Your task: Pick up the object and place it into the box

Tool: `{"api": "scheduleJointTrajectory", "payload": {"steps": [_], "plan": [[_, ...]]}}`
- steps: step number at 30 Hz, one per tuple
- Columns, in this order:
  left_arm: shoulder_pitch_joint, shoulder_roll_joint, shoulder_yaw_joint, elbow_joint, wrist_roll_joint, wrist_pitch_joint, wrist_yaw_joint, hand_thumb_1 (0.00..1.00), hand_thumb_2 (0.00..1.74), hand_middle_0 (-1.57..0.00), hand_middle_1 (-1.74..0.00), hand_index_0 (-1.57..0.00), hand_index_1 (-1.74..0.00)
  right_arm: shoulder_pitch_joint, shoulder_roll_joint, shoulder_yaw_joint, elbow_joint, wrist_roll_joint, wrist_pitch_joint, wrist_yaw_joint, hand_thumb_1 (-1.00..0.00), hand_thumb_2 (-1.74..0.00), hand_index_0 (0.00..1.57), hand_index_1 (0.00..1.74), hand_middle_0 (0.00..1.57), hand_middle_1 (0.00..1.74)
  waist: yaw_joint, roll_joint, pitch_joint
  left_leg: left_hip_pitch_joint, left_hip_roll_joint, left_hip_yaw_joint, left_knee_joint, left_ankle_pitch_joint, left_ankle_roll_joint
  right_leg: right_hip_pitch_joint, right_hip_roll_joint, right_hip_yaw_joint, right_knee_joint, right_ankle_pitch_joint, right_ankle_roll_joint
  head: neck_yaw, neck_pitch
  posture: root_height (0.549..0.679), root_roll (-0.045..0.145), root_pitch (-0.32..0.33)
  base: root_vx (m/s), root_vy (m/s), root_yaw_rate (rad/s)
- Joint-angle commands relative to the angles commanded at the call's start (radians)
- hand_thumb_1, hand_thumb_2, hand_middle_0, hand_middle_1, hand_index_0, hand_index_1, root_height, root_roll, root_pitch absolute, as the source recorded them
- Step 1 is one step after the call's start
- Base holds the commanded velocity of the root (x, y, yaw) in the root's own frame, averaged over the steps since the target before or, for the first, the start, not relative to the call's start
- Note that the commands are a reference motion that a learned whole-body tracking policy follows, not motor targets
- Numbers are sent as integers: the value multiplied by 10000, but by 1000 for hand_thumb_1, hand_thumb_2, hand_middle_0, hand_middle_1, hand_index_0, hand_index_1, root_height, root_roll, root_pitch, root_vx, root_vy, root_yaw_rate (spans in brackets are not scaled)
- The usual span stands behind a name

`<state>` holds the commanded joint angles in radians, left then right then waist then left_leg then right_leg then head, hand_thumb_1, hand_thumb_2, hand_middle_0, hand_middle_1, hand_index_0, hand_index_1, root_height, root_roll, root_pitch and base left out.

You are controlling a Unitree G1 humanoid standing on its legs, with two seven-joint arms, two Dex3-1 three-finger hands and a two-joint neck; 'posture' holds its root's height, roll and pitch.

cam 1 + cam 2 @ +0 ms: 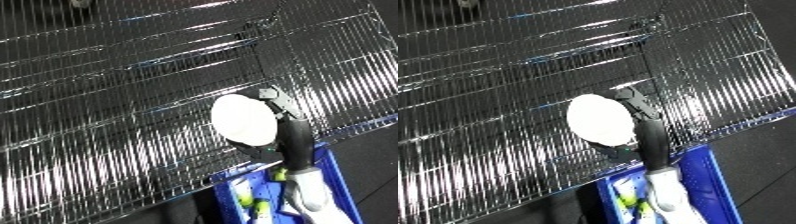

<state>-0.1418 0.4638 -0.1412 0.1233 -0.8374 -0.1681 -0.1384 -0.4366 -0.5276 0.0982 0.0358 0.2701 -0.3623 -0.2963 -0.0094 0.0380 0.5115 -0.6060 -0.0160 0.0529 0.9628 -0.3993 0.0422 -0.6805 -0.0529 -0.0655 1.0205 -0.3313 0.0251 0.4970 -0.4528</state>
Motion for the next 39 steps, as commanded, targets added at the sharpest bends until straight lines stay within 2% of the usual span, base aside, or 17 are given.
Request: {"api": "scheduleJointTrajectory", "payload": {"steps": [5, 12, 15, 18, 21, 27, 33, 39], "plan": [[301, -10, 342, -76, 45, 39, -101, 1000, 1740, -1570, -1740, -1570, -1740, 1260, 121, -730, -607, 287, -480, -111, -650, -1131, 1020, 1131, 1020, 1131, -263, -89, -131, 176, 131, 80, -132, 19, -30, 184, 81, 118, -176, 75, 75, 204, 101, 606, 49, 54, -50, -14, -232], [506, -53, 673, -15, 105, -120, -41, 1000, 1740, -1570, -1740, -1570, -1740, 2793, 532, -1514, -1127, 979, -1278, -582, -650, -1131, 1020, 1131, 1020, 1131, -692, -132, -362, 439, 341, 289, -863, 274, -117, 394, 255, 344, -766, 291, 211, 937, 585, 616, 45, 78, -71, -10, -287], [465, -75, 745, 43, 209, -175, 10, 1000, 1740, -1570, -1740, -1570, -1740, 3191, 739, -1695, -1147, 1317, -1644, -784, -650, -1131, 1020, 1131, 1020, 1131, -907, -117, -407, 550, 399, 404, -1110, 343, -144, 489, 344, 475, -984, 362, 248, 1445, 834, 620, 47, 85, -81, -30, -212], [419, -142, 777, 94, 300, -222, 36, 1000, 1740, -1570, -1740, -1570, -1740, 3419, 870, -1861, -964, 1696, -1927, -896, -650, -1131, 1020, 1131, 1020, 1131, -1119, -27, -391, 729, 398, 543, -1269, 375, -195, 637, 400, 630, -1170, 412, 244, 1904, 1080, 624, 55, 82, -52, 9, -156], [469, -258, 798, 135, 226, -331, 39, 1000, 1740, -1570, -1740, -1570, -1740, 3654, 901, -2108, -636, 1973, -2170, -957, -650, -1131, 1020, 1131, 1020, 1131, -1363, 155, -357, 958, 347, 715, -1328, 355, -263, 786, 425, 793, -1348, 437, 208, 2357, 1174, 627, 69, 76, -22, 90, -175], [644, -501, 749, 133, -226, -541, 162, 1000, 1740, -1570, -1740, -1570, -1740, 4157, 707, -2406, 91, 2366, -2247, -1136, -650, -1131, 1020, 1131, 1020, 1131, -1738, 457, -264, 1389, 248, 959, -1445, 349, -326, 989, 383, 977, -1595, 469, 100, 3349, 971, 630, 93, 61, 16, 106, -146], [543, -587, 433, 274, -339, -674, 180, 1000, 1740, -1570, -1740, -1570, -1740, 4309, 557, -2355, 1083, 2902, -2238, -1133, -350, -609, 549, 609, 549, 609, -1859, 604, -197, 1588, 150, 975, -1605, 525, -358, 1067, 413, 1044, -1646, 471, 38, 3933, 795, 631, 100, 53, 8, 42, -50], [315, -690, 73, 479, -424, -838, 296, 1000, 1740, -1570, -1740, -1570, -1740, 4145, 361, -2201, 2162, 3440, -2375, -847, -50, -87, 79, 87, 79, 87, -1874, 721, -157, 1679, 24, 935, -1763, 676, -386, 1052, 454, 1064, -1656, 493, 4, 3953, 679, 630, 104, 50, -1, 26, -2]]}}
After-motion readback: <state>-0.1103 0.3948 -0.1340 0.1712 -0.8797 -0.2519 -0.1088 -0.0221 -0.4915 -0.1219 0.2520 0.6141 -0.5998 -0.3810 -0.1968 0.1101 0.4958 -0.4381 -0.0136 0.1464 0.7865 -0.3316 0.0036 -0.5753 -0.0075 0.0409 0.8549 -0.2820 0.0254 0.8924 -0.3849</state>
